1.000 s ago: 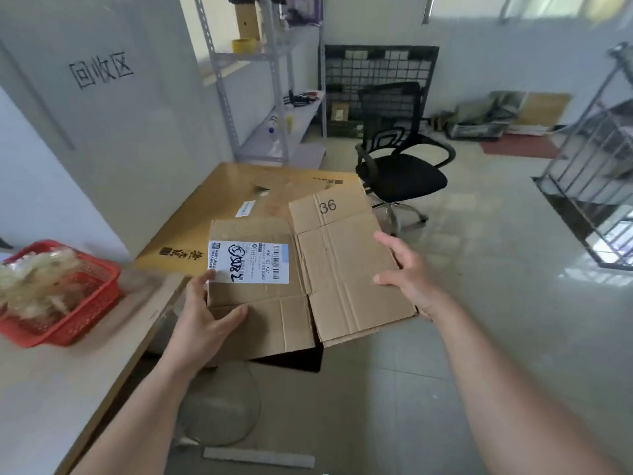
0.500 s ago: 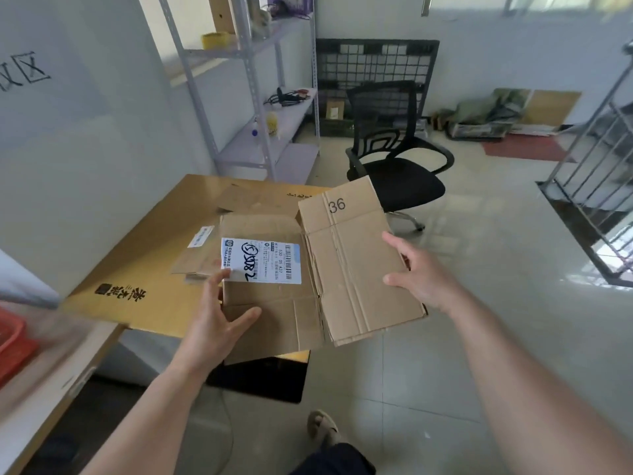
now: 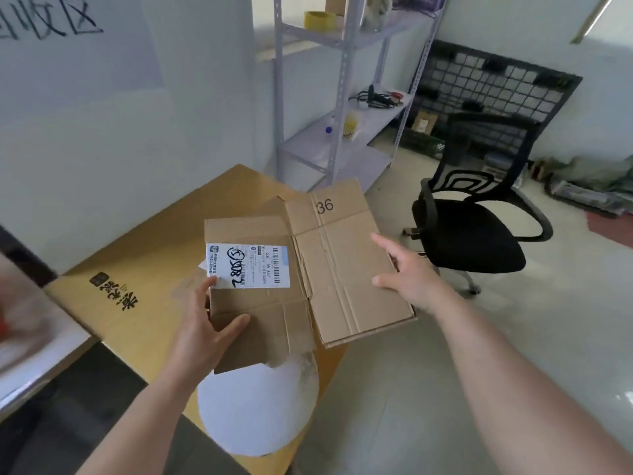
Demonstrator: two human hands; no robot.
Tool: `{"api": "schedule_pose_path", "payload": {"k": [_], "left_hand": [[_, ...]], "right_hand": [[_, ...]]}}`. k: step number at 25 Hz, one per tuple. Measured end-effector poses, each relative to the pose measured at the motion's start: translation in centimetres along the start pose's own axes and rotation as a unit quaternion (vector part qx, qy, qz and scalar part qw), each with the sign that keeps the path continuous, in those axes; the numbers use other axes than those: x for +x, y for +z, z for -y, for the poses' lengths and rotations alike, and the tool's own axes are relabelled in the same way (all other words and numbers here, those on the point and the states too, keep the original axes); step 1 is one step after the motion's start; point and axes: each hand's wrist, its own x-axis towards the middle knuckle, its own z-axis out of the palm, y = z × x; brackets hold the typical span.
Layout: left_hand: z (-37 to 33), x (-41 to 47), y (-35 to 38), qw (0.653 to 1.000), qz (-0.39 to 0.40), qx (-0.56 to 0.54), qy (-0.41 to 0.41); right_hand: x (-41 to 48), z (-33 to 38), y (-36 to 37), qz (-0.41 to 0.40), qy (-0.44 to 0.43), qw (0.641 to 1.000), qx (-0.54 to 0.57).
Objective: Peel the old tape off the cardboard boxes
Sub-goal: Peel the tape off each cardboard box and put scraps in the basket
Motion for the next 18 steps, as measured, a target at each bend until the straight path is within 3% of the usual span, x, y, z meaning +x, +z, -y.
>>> {"api": "schedule_pose_path", "payload": {"k": [11, 18], "left_hand": [[-1.2, -0.8, 2.3, 0.970, -0.196, 0.012, -0.143], [-5.0, 0.7, 4.8, 0.940, -0.285, 0.022, -0.184]], "right_hand": [[15.8, 2.3, 2.3, 0.214, -0.144, 0.966, -0.018], [22.5, 5.2, 1.7, 0.286, -0.206, 0.936, -0.024]]}}
